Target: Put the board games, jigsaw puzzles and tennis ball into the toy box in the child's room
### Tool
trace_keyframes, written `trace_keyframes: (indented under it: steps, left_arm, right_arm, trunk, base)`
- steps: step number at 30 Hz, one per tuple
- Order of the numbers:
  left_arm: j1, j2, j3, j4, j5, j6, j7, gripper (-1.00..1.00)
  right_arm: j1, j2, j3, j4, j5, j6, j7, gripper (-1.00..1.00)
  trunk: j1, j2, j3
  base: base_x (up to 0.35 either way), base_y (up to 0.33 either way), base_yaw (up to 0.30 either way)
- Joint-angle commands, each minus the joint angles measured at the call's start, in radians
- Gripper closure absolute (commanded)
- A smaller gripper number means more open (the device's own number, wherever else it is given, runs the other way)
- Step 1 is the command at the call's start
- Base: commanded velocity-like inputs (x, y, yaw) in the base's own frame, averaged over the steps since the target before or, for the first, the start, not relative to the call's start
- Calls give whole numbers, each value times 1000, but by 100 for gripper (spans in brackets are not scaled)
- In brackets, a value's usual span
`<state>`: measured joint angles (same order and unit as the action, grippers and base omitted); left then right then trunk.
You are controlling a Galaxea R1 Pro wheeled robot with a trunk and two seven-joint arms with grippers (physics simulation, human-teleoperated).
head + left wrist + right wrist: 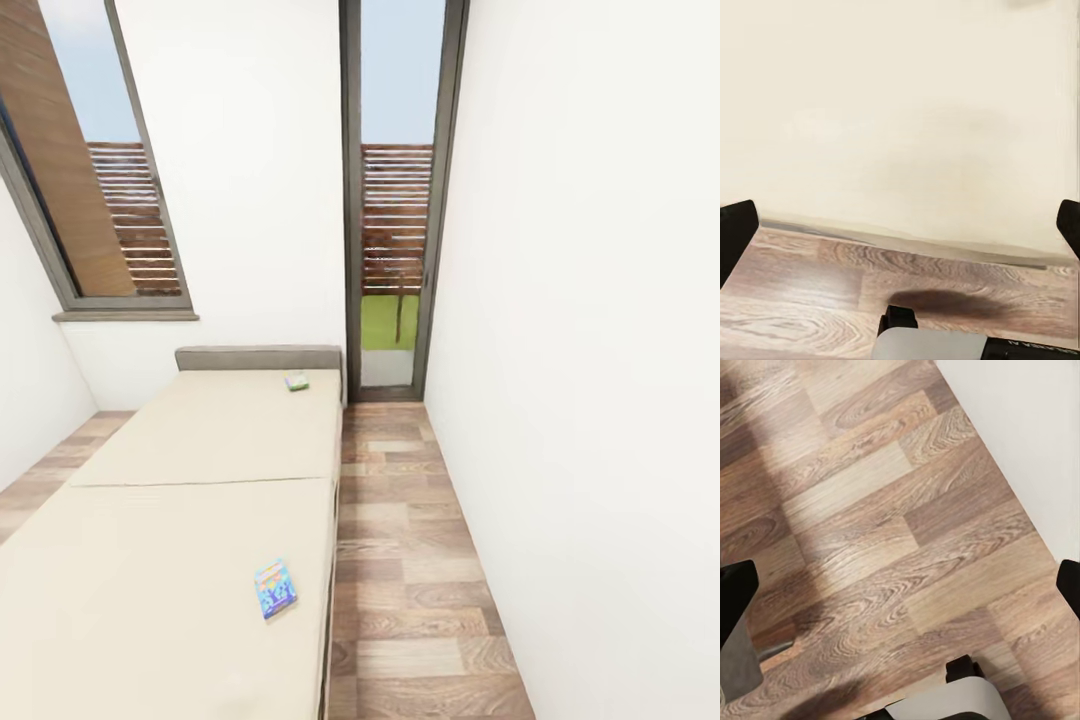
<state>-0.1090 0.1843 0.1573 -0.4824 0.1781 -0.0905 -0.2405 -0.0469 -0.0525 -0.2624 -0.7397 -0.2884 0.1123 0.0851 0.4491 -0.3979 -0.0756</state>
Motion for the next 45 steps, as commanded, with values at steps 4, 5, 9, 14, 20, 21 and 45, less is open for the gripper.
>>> trace_keyframes:
  steps: [4, 5, 9, 14, 20, 21, 45]
  left_arm:
    - [-1, 0, 4, 1, 8, 0, -8, -100]
    - [-1, 0, 4, 1, 8, 0, -8, -100]
    - [0, 0, 4, 1, 8, 0, -8, -100]
    - [-1, 0, 4, 1, 8, 0, -8, -100]
    - [0, 0, 4, 1, 8, 0, -8, -100]
    - [0, 0, 4, 1, 8, 0, -8, -100]
    - [-1, 0, 4, 1, 8, 0, -8, -100]
  right_arm:
    - [-1, 0, -3, -1, -8, 6, 5, -100]
    - [-1, 0, -3, -1, -8, 6, 5, -100]
    - [-1, 0, -3, -1, -8, 6, 5, -100]
    - [-1, 0, -3, -1, -8, 6, 5, -100]
    - [-1, 0, -3, -1, -8, 6, 5, -100]
    - [-1, 0, -3, -1, -8, 6, 5, -100]
    - [-1, 0, 40, 0, -5, 5, -4, -100]
  trunk:
    - [1, -2, -2]
    - [1, -2, -2]
    - [1, -2, -2]
    - [1, -2, -2]
    - [1, -2, -2]
    - [1, -2, -2]
    - [1, -2, -2]
  base:
    - [119, -69, 0]
    - [47, -27, -5]
    - [25, -15, -35]
    - [23, -12, -96]
    - [171, -75, -64]
    - [221, -116, -18]
    - [20, -13, -1]
